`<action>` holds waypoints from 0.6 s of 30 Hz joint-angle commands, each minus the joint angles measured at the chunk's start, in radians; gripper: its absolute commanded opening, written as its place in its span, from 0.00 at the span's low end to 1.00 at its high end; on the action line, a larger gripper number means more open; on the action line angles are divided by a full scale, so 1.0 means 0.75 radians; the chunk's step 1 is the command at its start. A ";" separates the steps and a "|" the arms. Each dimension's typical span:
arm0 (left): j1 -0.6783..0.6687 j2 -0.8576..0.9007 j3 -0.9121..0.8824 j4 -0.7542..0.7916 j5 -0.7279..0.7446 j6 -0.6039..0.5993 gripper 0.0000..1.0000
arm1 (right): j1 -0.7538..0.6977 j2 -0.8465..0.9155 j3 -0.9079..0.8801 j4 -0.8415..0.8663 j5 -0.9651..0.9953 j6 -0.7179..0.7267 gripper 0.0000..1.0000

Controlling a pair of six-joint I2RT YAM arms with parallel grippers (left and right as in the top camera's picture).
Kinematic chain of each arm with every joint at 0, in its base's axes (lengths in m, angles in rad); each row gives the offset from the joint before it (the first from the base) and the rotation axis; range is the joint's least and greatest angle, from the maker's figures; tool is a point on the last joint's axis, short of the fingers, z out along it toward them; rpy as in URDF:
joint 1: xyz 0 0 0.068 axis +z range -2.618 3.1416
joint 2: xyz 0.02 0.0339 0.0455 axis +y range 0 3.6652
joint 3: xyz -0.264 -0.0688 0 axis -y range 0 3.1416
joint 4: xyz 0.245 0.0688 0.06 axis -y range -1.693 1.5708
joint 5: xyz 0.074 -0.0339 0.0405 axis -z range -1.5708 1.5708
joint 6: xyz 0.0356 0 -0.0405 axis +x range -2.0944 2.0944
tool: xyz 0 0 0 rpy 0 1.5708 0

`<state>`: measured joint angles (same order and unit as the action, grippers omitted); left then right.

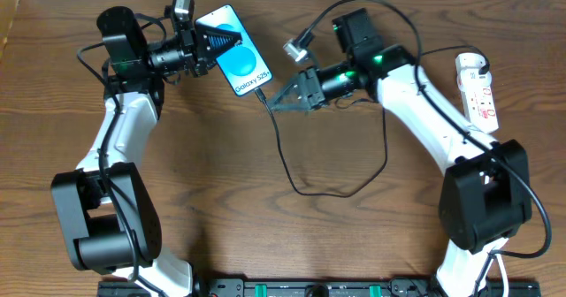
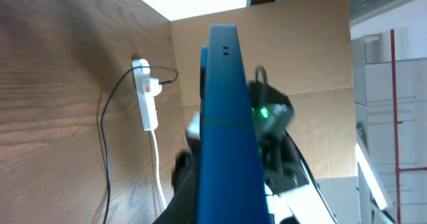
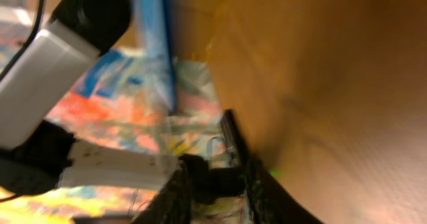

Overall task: Plug charger to phone and switch on socket
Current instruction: 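Lower the plugged phone onto the table with the left gripper and release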

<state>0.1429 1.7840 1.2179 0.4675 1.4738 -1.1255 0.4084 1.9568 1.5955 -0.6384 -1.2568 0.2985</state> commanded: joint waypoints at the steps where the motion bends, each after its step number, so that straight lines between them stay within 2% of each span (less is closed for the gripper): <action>1: 0.015 -0.030 0.013 0.008 0.078 0.012 0.07 | -0.108 -0.005 0.016 -0.013 0.024 -0.046 0.29; 6: 0.015 -0.022 -0.016 -0.010 0.022 0.059 0.07 | -0.249 -0.044 0.016 -0.056 0.042 -0.045 0.31; 9: 0.007 -0.018 -0.053 -0.272 -0.174 0.124 0.07 | -0.312 -0.046 0.016 -0.222 0.234 -0.090 0.31; 11: -0.018 -0.017 -0.053 -0.563 -0.347 0.263 0.07 | -0.312 -0.046 0.016 -0.301 0.333 -0.132 0.31; 15: -0.100 -0.008 -0.053 -0.936 -0.625 0.585 0.07 | -0.299 -0.046 0.016 -0.421 0.528 -0.189 0.31; 16: -0.128 0.004 -0.053 -1.005 -0.671 0.665 0.07 | -0.293 -0.046 0.016 -0.446 0.588 -0.197 0.30; 18: -0.192 0.063 -0.053 -1.072 -0.642 0.813 0.07 | -0.285 -0.046 0.016 -0.476 0.674 -0.216 0.30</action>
<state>0.0601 1.7882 1.1637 -0.2920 1.0580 -0.7593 0.1829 1.9530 1.5978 -0.9752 -0.8909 0.1867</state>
